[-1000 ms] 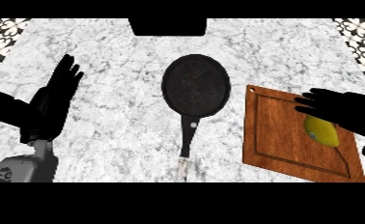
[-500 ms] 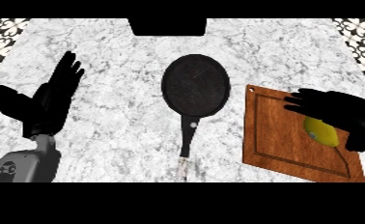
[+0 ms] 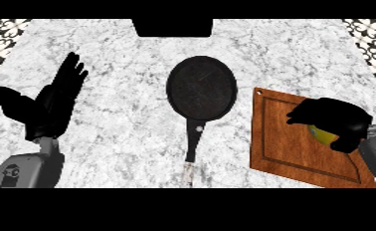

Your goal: Pick the lemon from the cutting board and place it in the pan

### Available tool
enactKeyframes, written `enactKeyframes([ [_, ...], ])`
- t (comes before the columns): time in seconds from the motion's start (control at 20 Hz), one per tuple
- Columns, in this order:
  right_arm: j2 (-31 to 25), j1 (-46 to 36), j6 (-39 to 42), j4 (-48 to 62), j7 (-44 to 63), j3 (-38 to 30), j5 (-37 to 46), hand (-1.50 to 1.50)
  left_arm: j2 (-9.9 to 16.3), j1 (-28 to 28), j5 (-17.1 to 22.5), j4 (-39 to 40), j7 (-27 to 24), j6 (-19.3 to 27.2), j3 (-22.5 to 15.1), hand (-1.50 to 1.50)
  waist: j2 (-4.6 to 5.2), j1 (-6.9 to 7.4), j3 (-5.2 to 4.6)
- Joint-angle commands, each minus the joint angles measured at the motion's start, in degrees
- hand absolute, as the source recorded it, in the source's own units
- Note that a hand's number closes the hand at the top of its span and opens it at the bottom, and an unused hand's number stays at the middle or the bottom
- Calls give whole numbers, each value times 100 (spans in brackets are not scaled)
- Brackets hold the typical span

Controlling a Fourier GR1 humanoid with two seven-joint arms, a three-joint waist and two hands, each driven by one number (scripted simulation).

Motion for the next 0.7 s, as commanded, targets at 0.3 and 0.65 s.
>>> enactKeyframes([
  [0.3, 405, 135, -8, -262, -367, -26, 99, 150, -3, 191, -24, -300, 130, -133, 153, 0, -12, -23, -3],
  [0.65, 398, 330, -507, 102, -810, -450, -109, 150, -213, 204, -186, 16, -143, -190, 37, 0, -7, -34, -2],
])
